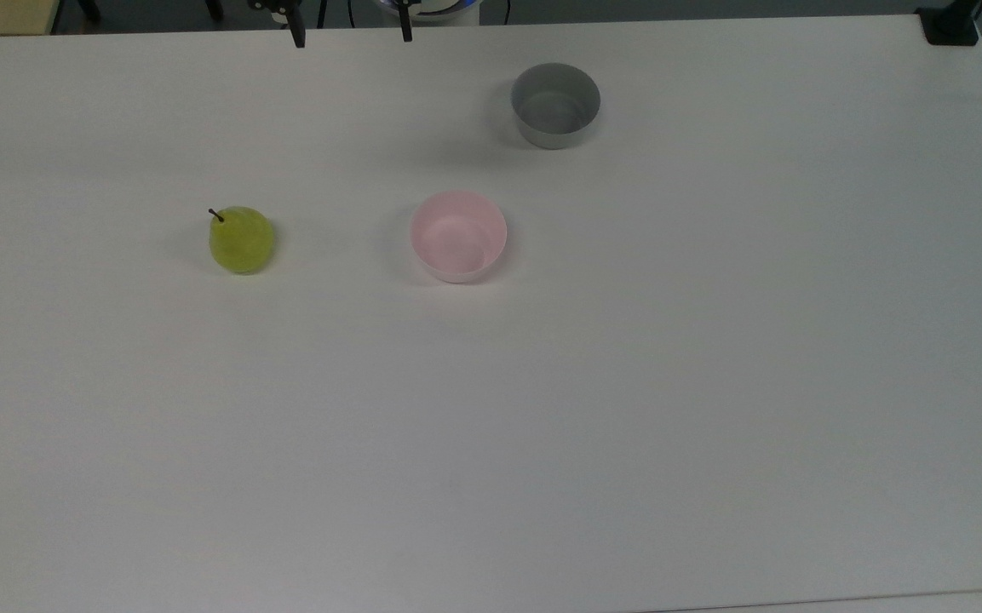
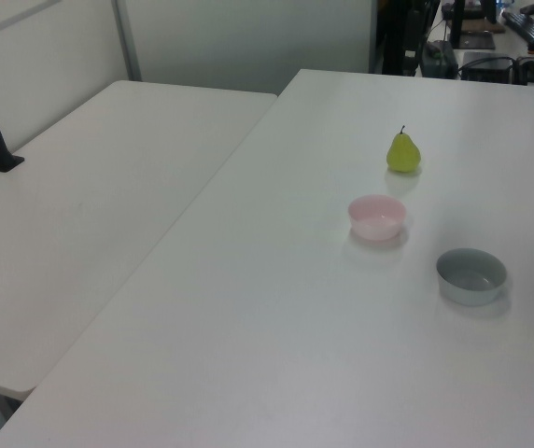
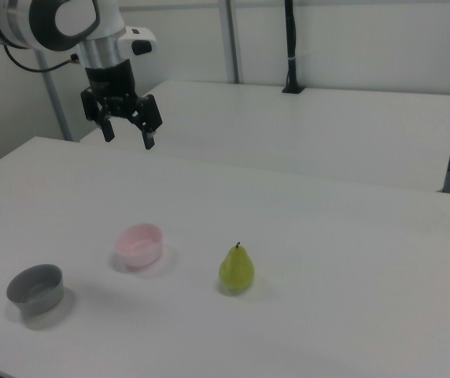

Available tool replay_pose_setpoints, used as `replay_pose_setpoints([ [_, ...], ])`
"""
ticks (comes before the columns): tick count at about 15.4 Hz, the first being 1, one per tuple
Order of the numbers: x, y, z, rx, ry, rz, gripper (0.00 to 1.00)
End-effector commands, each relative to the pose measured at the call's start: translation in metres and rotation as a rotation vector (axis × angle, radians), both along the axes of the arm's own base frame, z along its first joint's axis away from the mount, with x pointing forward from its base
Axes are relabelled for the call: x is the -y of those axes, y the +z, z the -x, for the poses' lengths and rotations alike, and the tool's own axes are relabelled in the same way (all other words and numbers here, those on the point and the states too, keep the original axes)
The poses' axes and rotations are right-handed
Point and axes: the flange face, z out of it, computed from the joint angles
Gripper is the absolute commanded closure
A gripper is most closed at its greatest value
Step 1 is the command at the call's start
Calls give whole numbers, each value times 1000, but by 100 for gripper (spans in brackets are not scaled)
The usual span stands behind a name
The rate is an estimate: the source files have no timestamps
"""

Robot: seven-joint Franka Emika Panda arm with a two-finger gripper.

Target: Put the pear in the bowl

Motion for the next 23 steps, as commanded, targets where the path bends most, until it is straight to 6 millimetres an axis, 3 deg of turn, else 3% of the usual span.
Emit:
replay_pose_setpoints([
  [1,-3,3,1,3,-7,-19,0],
  [10,7,5,7,-30,5,0,0],
  [15,54,20,10,-1,116,25,0],
  [18,82,16,10,3,258,51,0],
  [20,101,8,4,32,229,53,0],
  [23,119,-25,-13,9,214,76,0],
])
